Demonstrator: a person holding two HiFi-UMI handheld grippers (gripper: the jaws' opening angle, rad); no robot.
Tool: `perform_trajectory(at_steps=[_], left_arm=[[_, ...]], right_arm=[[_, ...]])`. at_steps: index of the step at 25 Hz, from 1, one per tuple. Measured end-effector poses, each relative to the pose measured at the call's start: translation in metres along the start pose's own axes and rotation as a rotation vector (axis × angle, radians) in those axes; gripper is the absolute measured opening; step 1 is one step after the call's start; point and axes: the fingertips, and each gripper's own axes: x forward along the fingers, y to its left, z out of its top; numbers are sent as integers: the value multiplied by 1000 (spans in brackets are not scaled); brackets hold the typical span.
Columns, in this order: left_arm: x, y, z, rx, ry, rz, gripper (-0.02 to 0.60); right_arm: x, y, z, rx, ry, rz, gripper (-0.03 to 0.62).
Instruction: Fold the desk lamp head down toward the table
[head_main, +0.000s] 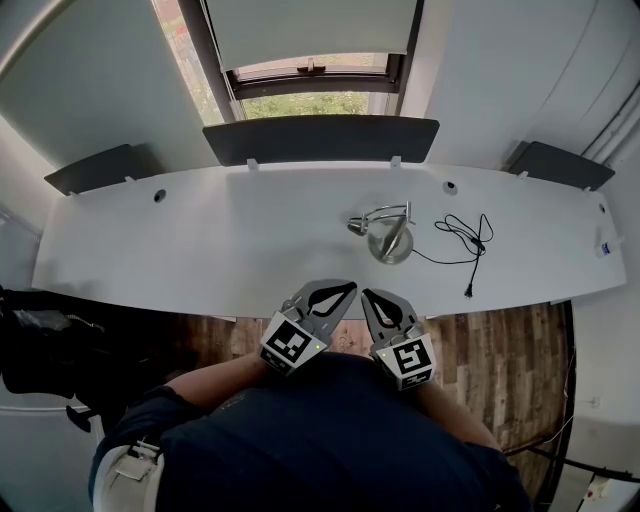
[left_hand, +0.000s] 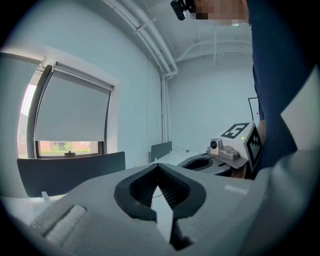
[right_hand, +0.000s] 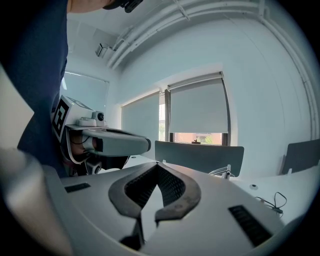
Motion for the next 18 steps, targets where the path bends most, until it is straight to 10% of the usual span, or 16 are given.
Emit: perform_trajectory(at_steps=[18], left_arm=[[2, 0, 12, -15, -29, 20, 6]], right_arm=[[-3, 4, 12, 7, -24, 29, 9]])
